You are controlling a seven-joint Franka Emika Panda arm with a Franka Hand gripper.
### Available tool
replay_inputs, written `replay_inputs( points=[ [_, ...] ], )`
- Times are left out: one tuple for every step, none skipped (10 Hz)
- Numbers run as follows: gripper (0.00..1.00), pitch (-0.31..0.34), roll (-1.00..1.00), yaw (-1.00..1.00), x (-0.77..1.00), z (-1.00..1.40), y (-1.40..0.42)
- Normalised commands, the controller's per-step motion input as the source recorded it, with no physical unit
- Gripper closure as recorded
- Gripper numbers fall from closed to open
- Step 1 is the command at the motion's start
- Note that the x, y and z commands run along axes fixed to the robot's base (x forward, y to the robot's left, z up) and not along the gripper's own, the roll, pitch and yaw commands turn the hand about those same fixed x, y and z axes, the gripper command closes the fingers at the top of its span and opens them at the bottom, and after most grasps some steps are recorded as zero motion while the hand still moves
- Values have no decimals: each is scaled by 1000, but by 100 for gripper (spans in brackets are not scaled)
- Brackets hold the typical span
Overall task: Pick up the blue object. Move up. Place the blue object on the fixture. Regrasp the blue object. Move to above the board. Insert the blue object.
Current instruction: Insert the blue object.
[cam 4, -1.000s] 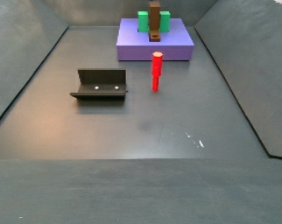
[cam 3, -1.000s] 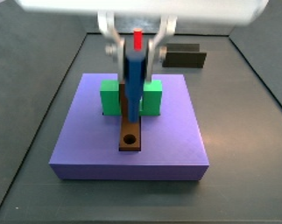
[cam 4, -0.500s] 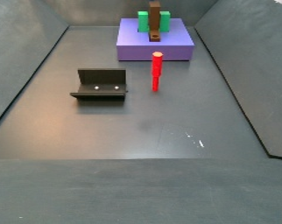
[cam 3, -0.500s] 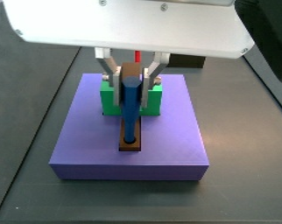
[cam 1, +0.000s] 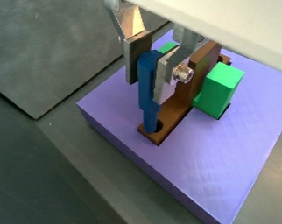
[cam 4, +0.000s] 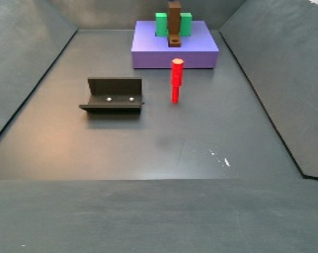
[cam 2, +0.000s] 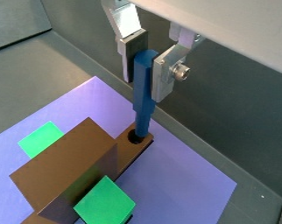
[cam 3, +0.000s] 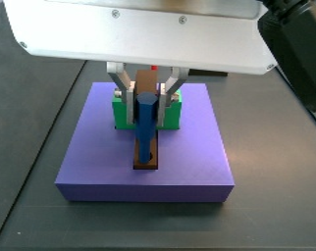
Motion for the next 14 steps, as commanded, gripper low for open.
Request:
replay_inputs(
  points=[
    [100, 50, 13, 0, 37, 186, 0],
    [100, 11, 0, 0, 0, 97, 0],
    [100, 0, 0, 0, 0, 31, 0],
    [100, 0, 0, 0, 0, 29, 46],
    [100, 0, 0, 20, 23, 0, 114],
    [100, 0, 0, 66, 51, 0, 117],
    [100, 0, 0, 69, 74, 0, 71],
    [100, 0, 0, 9, 0, 0, 0],
    [100, 0, 0, 6, 0, -3, 0],
    [100, 0, 10, 0, 0, -46, 0],
    [100, 0, 13, 0, 0, -60, 0],
    [100, 0, 11, 0, 0, -51, 0],
    [100, 0, 27, 0, 0, -109, 0],
    [100, 0, 17, 0, 0, -140, -17]
  ],
)
